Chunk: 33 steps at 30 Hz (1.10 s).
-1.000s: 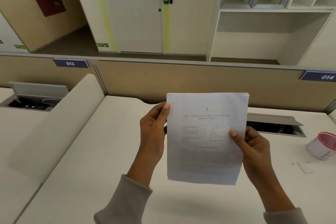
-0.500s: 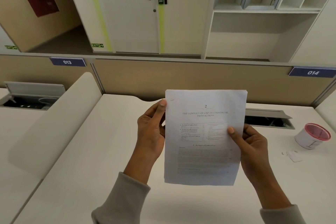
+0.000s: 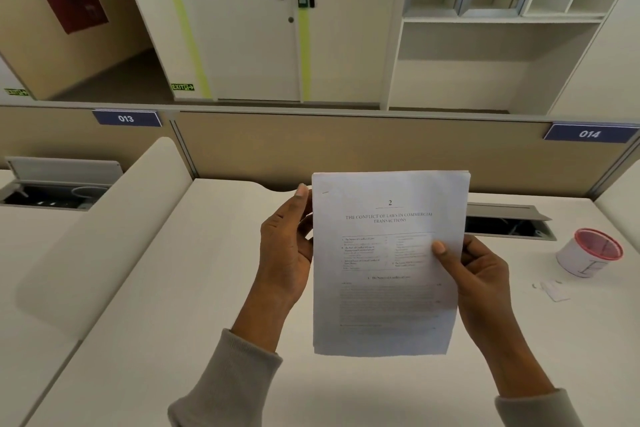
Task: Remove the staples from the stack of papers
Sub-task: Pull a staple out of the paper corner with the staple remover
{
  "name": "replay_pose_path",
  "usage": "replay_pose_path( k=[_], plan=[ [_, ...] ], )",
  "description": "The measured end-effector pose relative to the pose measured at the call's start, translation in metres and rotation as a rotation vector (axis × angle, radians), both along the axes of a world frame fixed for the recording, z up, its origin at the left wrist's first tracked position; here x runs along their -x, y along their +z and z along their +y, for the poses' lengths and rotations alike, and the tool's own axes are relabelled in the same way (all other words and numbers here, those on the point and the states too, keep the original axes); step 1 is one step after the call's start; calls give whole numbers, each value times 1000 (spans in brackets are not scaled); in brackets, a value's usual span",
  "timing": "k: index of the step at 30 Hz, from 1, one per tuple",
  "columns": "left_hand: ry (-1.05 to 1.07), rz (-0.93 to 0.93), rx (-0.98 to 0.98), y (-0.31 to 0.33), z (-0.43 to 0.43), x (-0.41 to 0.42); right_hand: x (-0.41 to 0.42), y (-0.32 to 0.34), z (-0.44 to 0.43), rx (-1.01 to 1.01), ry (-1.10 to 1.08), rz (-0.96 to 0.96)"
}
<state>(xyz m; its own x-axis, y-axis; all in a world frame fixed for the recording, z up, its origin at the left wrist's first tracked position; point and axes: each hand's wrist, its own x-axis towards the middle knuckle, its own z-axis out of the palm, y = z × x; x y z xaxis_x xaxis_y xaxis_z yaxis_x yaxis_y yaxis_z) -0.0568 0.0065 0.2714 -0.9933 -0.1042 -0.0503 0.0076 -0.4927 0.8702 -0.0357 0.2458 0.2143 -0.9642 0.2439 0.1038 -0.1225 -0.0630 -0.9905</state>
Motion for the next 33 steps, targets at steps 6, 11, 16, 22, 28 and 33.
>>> replay_pose_path(
  k=[6, 11, 16, 22, 28, 33],
  plan=[
    [58, 44, 223, -4, 5, 0, -2, 0, 1, -7, -1, 5],
    [82, 13, 207, -7, 9, 0, -3, -1, 4, -18, 0, 8],
    [100, -21, 149, -8, 12, -2, -1, -2, 9, -52, -12, 19],
    [169, -9, 122, -9, 18, -6, -1, 6, -7, -545, -469, 150],
    [230, 49, 227, -15, 45, -19, -23, 37, -73, -647, -190, 425],
    [178, 237, 310, -22, 66, -32, -27, 42, -97, -532, -141, 351]
  ],
)
